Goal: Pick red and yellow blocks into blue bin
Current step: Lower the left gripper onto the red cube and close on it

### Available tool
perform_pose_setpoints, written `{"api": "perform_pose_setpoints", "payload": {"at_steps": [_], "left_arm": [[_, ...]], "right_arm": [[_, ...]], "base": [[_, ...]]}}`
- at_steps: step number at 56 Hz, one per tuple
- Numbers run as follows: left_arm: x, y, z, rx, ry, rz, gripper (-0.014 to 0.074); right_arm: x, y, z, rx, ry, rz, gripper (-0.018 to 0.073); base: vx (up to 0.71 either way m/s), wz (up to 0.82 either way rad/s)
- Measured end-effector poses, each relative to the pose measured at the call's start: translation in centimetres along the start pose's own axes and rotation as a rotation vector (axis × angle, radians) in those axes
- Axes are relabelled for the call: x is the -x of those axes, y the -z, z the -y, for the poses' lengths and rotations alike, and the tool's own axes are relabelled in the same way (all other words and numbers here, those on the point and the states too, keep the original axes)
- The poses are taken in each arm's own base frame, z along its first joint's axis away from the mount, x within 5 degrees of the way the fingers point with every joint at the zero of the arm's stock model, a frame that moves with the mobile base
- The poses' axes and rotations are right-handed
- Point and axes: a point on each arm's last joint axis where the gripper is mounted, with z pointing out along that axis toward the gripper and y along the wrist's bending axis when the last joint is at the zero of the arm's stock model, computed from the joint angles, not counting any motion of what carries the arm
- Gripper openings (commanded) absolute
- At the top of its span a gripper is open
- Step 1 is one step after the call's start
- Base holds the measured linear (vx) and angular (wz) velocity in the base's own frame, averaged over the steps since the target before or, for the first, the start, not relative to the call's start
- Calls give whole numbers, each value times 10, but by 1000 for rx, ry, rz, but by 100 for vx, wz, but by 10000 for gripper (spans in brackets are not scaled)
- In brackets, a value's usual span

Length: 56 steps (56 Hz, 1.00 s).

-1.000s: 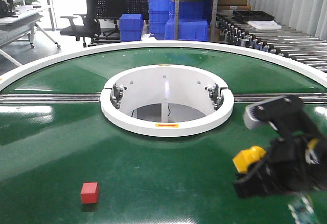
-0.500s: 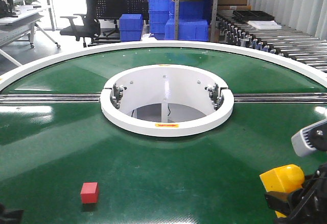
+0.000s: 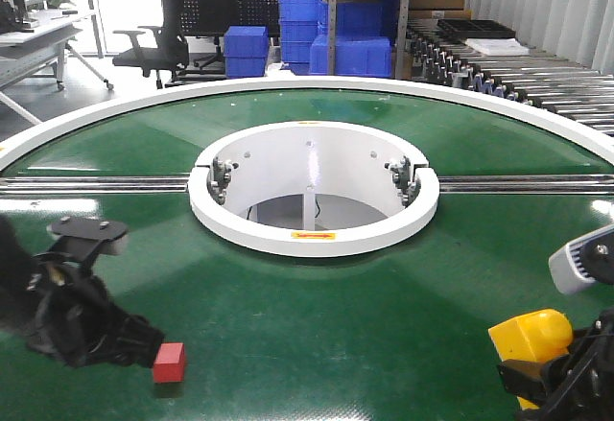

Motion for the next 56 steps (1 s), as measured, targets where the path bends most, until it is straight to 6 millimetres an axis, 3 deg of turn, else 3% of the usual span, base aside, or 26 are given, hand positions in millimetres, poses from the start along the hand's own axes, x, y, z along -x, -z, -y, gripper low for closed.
{"api": "perform_pose_setpoints", "payload": {"at_steps": [14,29,56], "left_arm": [[35,-58,-7,-2,13,-56,644],[53,-113,-14,-1,38,-121,613],[53,-150,-25,74,101,-165,557]], "right_arm": [[-1,0,0,1,0,-6,307],[-1,0,0,1,0,-7,307],[-1,0,0,1,0,-8,307]], "base": [[0,0],[0,0],[0,0]]}}
